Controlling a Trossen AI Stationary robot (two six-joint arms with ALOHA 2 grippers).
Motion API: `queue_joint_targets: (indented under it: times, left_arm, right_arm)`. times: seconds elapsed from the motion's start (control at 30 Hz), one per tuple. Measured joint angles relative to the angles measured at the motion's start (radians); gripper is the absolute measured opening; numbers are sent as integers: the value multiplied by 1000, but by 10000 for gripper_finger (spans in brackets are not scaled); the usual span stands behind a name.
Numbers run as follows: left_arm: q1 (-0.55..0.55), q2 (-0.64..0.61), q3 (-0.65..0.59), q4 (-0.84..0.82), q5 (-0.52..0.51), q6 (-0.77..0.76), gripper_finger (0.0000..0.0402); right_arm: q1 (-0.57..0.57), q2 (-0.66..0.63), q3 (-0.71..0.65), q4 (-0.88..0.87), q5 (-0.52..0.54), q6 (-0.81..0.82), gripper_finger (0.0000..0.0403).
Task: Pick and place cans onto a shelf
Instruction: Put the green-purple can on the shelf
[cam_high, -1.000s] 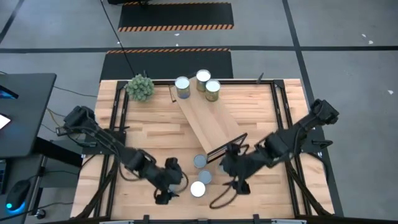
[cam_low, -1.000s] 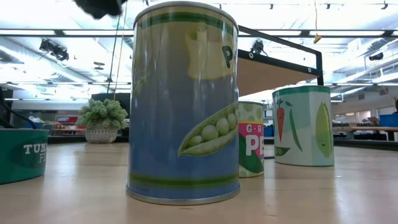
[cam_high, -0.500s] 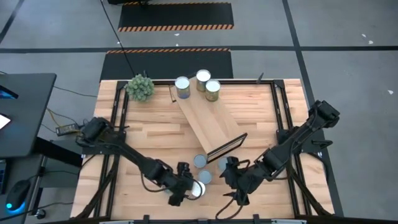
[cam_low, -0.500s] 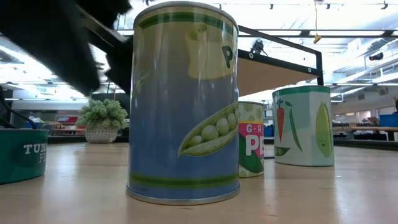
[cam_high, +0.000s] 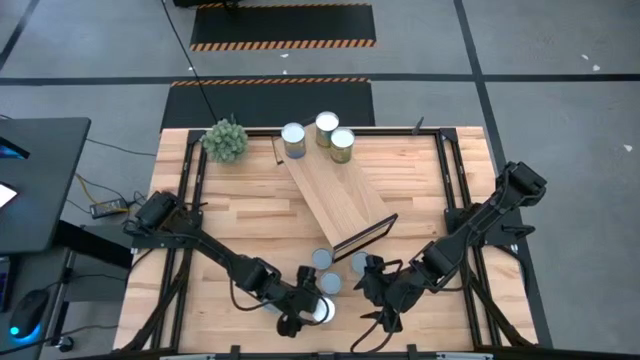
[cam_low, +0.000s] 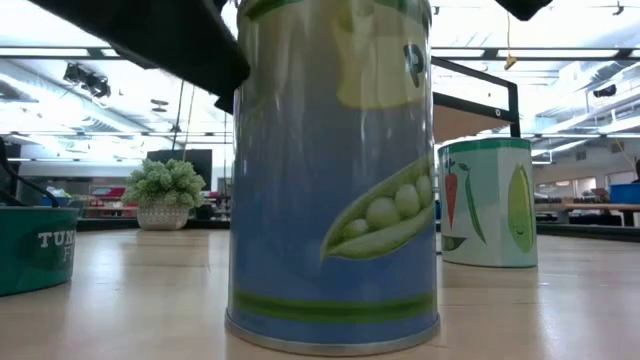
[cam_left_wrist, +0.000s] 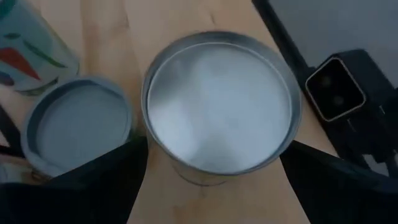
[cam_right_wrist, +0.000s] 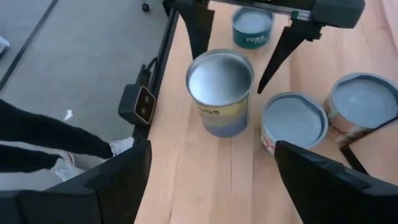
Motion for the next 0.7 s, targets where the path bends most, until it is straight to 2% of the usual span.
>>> queue_joint_targets:
  times: [0.27,0.43,0.7]
  left_arm:
    - [-6,1,0,61,-6,20,371]
    - [-5,1,0,66,-10,20,371]
    - [-10,1,0,64,-17,-20,371]
  right_arm:
    - [0,2,0,9,-11,-4,347]
    - [7,78,0,68,-16,-31,347]
    - [26,226,7,170,94,20,347]
